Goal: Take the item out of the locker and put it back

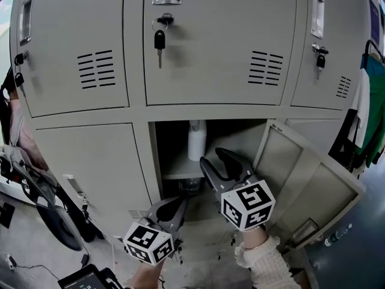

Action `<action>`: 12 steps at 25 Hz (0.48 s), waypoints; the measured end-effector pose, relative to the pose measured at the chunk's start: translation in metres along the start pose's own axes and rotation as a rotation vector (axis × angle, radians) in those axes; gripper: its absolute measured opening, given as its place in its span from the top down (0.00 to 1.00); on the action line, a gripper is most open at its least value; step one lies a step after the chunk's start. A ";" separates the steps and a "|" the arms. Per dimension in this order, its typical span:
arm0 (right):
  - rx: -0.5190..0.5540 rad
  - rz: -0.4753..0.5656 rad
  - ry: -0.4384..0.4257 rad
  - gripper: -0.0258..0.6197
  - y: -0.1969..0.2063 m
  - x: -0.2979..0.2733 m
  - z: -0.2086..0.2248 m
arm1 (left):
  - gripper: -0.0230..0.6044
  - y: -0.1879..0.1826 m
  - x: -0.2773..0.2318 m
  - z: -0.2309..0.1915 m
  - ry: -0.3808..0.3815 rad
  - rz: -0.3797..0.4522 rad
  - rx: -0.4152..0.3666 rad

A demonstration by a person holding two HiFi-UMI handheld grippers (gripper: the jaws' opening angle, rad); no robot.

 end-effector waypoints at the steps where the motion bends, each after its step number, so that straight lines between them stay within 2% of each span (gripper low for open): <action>1: -0.009 0.015 -0.001 0.70 0.001 0.008 -0.002 | 0.95 -0.001 -0.001 0.001 0.003 -0.004 -0.003; 7: -0.057 0.056 -0.004 0.82 0.012 0.046 -0.014 | 0.95 -0.008 -0.004 0.007 0.006 -0.005 -0.024; 9: -0.070 0.075 0.009 0.91 0.017 0.057 -0.017 | 0.95 -0.009 -0.004 0.009 0.001 0.000 -0.033; 12: -0.098 0.083 0.031 0.96 0.029 0.069 -0.022 | 0.95 -0.007 -0.006 0.013 -0.003 0.002 -0.032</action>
Point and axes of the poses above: the fingertips, and each gripper's own axes: x backward along the fingers, z to its right, y out of its underside, the point moved 7 cm from there along x, backward along the fingers, and after that the axes turned 3 degrees about y, right-handed, at the moved point
